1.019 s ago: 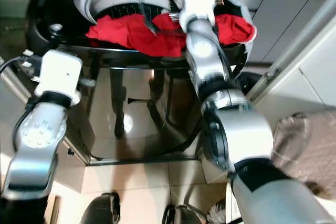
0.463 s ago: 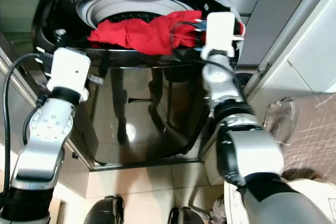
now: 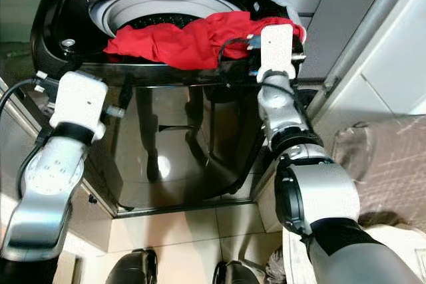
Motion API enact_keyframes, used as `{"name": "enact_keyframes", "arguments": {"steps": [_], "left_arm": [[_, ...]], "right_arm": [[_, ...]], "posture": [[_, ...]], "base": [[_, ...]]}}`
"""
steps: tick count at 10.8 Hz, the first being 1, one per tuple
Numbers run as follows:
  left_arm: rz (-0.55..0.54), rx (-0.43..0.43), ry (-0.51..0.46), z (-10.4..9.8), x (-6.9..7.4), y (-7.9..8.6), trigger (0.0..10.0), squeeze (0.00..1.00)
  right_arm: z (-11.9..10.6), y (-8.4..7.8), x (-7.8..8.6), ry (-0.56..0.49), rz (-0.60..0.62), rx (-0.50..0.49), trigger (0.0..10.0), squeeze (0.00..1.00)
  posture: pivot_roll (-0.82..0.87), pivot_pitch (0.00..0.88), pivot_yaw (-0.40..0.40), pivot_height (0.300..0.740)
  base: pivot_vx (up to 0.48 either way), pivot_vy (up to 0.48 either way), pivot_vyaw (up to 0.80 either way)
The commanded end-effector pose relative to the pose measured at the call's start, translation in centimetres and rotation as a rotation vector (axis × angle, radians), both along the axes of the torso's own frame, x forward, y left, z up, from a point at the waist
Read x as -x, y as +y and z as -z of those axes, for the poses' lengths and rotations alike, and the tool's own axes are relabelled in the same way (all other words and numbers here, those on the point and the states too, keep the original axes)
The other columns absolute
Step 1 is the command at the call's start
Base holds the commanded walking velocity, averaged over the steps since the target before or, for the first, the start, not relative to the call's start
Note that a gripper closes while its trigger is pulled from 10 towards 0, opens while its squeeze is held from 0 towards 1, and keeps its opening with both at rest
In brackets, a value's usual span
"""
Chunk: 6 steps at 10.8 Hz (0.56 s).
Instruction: Clothes washing
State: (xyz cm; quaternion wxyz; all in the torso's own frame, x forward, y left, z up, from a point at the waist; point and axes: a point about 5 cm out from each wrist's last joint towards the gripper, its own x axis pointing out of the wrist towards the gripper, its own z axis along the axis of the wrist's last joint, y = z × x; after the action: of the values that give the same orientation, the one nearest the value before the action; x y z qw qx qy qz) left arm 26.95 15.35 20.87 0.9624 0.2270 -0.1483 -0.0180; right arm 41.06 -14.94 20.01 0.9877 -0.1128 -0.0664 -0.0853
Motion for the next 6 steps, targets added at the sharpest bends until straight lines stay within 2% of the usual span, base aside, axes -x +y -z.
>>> {"name": "enact_keyframes", "arguments": {"steps": [1,2,4,6], "left_arm": [[-0.001,-0.012,-0.009,-0.5,0.5,0.1,10.0,0.0],[-0.015,-0.018,-0.003,-0.5,0.9,0.5,10.0,0.0],[-0.049,-0.032,0.011,-0.6,1.8,1.2,10.0,0.0],[-0.049,-0.032,0.011,-0.6,1.8,1.2,10.0,0.0]], "right_arm": [[-0.6,0.2,-0.2,0.002,-0.003,0.006,10.0,0.0],[-0.4,0.6,-0.3,0.022,-0.01,0.0,10.0,0.0],[0.1,1.8,-0.4,0.095,-0.034,-0.092,10.0,0.0],[0.1,1.8,-0.4,0.095,-0.034,-0.092,10.0,0.0]], "posture": [[0.26,0.154,-0.052,0.74],[0.28,0.161,-0.053,0.74],[0.32,0.19,-0.057,0.74],[0.32,0.19,-0.057,0.74]], "base": [[0.0,0.0,0.0],[0.0,0.0,0.0],[0.0,0.0,0.0],[0.0,0.0,0.0]]}}
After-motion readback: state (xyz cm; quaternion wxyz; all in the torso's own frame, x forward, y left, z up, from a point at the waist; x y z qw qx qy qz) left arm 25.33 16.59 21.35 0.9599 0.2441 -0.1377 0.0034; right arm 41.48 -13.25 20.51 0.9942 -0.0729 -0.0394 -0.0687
